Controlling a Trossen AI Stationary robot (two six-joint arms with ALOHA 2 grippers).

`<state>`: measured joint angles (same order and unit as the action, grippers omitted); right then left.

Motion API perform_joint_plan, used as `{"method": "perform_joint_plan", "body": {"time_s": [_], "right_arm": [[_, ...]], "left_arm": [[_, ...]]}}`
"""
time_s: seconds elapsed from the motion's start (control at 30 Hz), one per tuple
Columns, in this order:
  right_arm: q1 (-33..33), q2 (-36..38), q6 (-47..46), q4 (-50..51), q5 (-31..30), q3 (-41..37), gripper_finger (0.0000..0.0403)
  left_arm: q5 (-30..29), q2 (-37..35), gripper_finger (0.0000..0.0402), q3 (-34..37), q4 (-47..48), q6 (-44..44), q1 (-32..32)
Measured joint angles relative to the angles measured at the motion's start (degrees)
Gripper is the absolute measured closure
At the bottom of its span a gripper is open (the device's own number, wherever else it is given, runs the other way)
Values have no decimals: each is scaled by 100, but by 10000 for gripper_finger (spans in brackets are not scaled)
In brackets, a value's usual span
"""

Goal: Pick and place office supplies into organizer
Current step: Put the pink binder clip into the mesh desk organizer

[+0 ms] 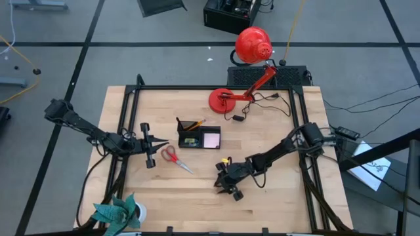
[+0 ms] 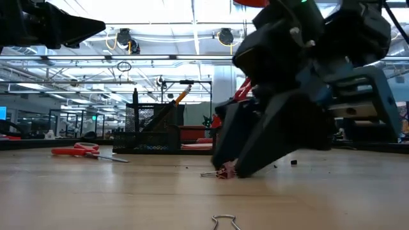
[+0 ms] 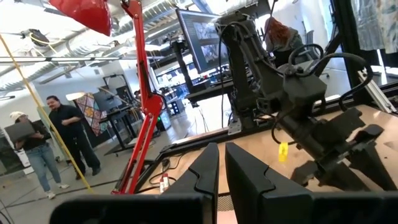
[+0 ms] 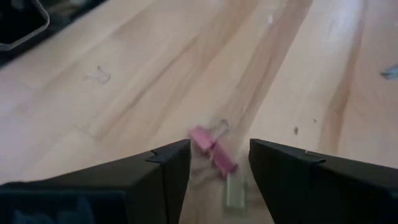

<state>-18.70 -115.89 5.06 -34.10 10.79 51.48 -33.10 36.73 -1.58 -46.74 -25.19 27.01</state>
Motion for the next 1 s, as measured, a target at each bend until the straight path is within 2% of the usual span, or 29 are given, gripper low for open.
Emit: {"method": "perform_joint_plan", "body": {"time_s": [0.17, 1.0], "right_arm": [[27, -248, -166, -64, 4, 142, 248], [16, -189, -283, -119, 283, 129, 248]], "left_arm": [[-2, 0, 366, 0, 25, -13, 0], [-2, 0, 366, 0, 26, -6, 0]]}}
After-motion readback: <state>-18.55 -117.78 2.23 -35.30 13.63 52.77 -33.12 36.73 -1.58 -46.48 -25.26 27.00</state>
